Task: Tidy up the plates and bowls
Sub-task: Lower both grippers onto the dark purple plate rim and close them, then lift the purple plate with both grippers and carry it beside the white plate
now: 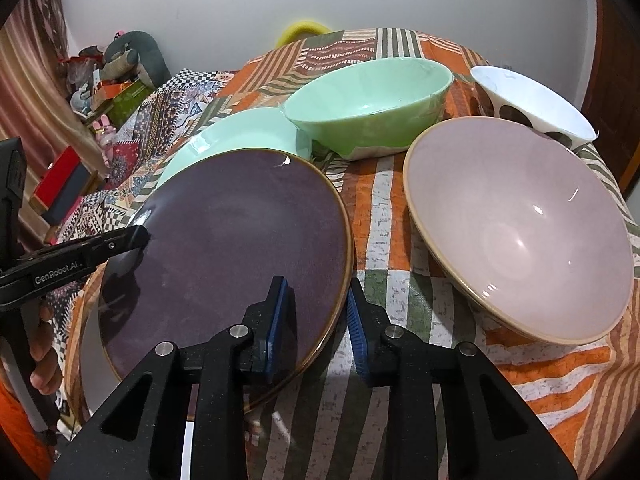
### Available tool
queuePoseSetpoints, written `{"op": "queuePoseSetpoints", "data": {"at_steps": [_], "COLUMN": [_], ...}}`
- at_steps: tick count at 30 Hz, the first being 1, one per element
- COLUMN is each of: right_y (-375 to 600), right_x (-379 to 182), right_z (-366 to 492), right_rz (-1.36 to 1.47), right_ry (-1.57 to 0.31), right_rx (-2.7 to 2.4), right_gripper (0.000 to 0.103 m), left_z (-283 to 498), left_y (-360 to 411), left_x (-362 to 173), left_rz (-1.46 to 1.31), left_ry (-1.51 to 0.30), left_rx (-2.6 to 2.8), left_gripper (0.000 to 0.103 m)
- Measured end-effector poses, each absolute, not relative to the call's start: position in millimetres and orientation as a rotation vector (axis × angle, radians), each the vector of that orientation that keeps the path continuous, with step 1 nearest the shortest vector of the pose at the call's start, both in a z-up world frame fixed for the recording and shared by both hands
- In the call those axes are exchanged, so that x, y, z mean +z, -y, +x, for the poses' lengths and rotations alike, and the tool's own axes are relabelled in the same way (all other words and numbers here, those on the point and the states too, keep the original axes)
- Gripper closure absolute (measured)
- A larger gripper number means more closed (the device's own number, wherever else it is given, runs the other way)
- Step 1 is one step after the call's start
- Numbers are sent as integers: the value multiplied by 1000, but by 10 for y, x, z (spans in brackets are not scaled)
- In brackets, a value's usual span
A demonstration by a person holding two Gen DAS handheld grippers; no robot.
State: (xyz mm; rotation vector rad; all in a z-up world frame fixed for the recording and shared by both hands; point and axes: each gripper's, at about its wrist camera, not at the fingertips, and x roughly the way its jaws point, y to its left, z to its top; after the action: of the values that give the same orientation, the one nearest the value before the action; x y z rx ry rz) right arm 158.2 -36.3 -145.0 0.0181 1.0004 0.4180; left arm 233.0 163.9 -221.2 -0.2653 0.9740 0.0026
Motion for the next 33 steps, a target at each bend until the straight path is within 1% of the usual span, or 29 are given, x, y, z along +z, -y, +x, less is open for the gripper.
{"op": "queuePoseSetpoints", "data": {"at_steps": [6,18,25,33], "right_y": [379,497,636,882], "right_x": [-1401,-1082,-893,-778], "right_z": [1534,1332,1153,966], "right_rz": [3,11,15,27], "right_ry": [-977,-909,-867,-844], "right_rx": [404,415,400,372], "right_gripper": [77,77,77,77], "left_z": [2195,1789,1533,1292], "left_y": [-1553,-1380,-1154,-860], "left_x": [-2129,-1663,-1416,-1271], "left_rz": [-236,-238,-213,-200], "left_ry": [-964,-882,-856,-851], "left_rx": [-7,-27,-49,-89], "left_gripper": [83,83,83,83]}}
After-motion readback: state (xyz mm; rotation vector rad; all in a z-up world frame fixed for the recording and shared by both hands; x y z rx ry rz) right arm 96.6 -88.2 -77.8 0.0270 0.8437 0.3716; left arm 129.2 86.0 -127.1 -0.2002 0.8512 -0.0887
